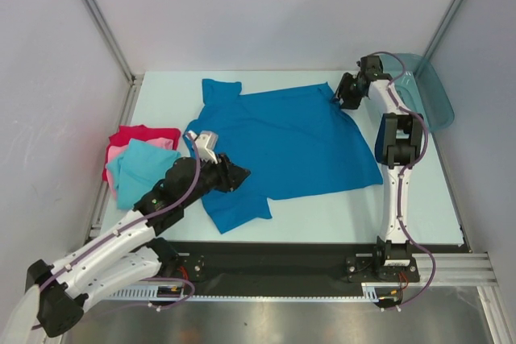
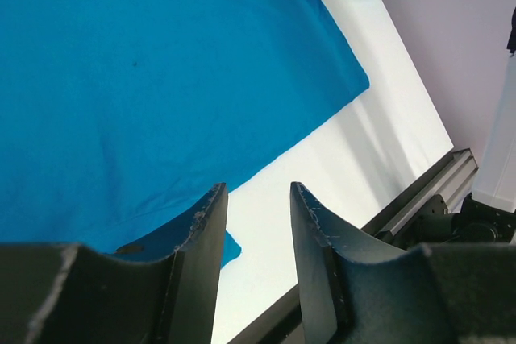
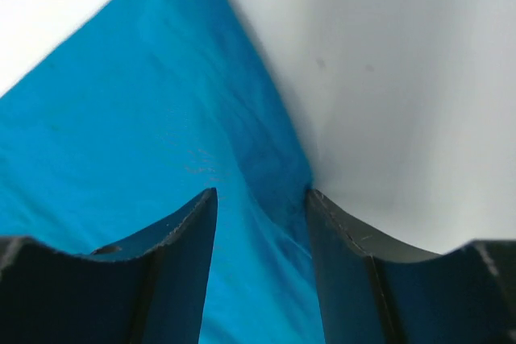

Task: Fold and stack the t-shirts
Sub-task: Flatten the tshirt out

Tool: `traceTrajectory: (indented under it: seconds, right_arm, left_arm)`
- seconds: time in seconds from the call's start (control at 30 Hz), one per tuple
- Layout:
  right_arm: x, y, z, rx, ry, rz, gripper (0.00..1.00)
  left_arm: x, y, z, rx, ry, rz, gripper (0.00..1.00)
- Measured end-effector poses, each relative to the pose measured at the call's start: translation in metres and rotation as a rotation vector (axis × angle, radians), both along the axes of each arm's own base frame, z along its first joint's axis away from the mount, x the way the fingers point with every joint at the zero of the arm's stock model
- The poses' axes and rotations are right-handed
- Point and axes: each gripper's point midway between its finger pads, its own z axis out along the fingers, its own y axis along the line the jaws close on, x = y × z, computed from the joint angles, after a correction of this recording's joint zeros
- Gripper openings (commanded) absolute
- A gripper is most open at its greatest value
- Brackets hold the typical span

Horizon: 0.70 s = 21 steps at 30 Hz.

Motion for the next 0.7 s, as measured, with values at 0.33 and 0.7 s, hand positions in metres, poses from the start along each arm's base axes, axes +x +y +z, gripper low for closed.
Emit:
traceTrajectory:
  seconds: [0.33, 0.7]
  right_arm:
    - [0.003, 0.014, 0.008, 0.050, -0.036, 0.059, 0.52]
    - [0.003, 0.001, -0.004, -0.010, -0.019, 0.007, 0.40]
  left_arm:
    - [-0.008, 0.010, 0.011, -0.016, -0.024, 0.011, 0.40]
    - [-0.013, 0.019, 0.027, -0.022, -0.048, 0.027, 0.38]
